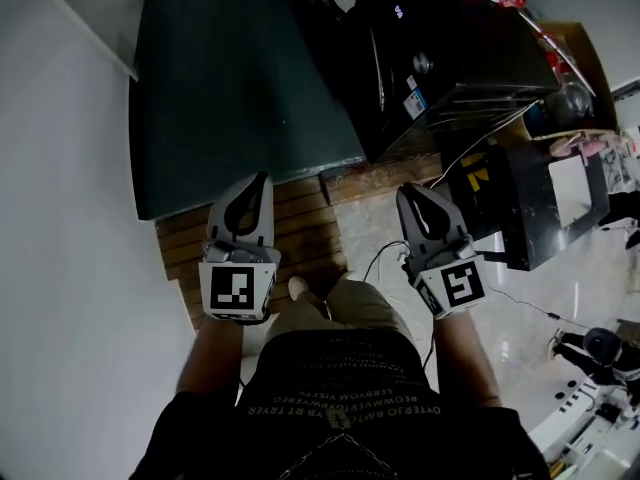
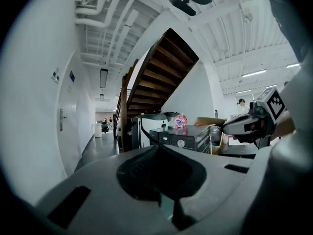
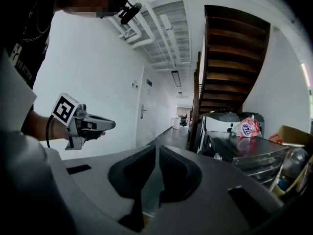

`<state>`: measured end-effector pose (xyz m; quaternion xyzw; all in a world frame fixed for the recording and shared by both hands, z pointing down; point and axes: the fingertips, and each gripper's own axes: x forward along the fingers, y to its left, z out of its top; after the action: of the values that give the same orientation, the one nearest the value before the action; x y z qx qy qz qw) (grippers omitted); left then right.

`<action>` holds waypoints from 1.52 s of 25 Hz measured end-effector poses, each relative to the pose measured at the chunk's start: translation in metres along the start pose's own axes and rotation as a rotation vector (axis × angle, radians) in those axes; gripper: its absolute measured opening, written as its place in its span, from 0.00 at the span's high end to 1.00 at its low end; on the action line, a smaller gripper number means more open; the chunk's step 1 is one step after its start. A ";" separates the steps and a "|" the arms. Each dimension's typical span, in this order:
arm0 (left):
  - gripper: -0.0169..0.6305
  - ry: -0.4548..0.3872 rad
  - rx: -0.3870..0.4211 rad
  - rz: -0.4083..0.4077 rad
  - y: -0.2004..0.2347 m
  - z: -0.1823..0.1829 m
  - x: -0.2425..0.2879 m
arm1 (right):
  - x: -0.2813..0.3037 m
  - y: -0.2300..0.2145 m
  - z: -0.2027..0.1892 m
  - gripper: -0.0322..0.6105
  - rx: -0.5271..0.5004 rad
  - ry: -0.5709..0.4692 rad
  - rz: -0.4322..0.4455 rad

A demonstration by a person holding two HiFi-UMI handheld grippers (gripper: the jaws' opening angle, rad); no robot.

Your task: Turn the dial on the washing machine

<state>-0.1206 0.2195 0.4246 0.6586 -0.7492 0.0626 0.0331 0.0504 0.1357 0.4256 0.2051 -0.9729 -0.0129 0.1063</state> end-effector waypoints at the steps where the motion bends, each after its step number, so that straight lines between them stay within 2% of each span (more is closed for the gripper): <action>1: 0.97 0.002 0.007 -0.014 -0.005 0.004 0.011 | 0.001 -0.011 0.001 0.92 0.005 0.002 -0.012; 6: 0.97 -0.004 0.025 -0.040 -0.018 0.029 0.061 | 0.010 -0.058 0.006 0.92 0.025 -0.009 -0.049; 14: 0.97 -0.017 0.035 -0.050 -0.038 0.061 0.121 | 0.019 -0.115 0.023 0.93 0.035 -0.065 -0.039; 20: 0.97 -0.022 0.048 -0.027 -0.054 0.076 0.142 | 0.014 -0.138 0.021 0.93 0.056 -0.071 -0.013; 26: 0.97 -0.017 0.078 -0.017 -0.059 0.083 0.148 | 0.014 -0.157 0.021 0.93 0.079 -0.085 -0.031; 31: 0.97 -0.026 0.092 -0.019 -0.048 0.091 0.161 | 0.023 -0.158 0.025 0.93 0.087 -0.089 -0.045; 38: 0.97 -0.020 0.090 -0.118 -0.033 0.084 0.203 | 0.059 -0.171 0.026 0.93 0.120 -0.085 -0.134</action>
<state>-0.1113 0.0043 0.3696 0.7029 -0.7059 0.0876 -0.0003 0.0596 -0.0447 0.4007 0.2752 -0.9596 0.0298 0.0514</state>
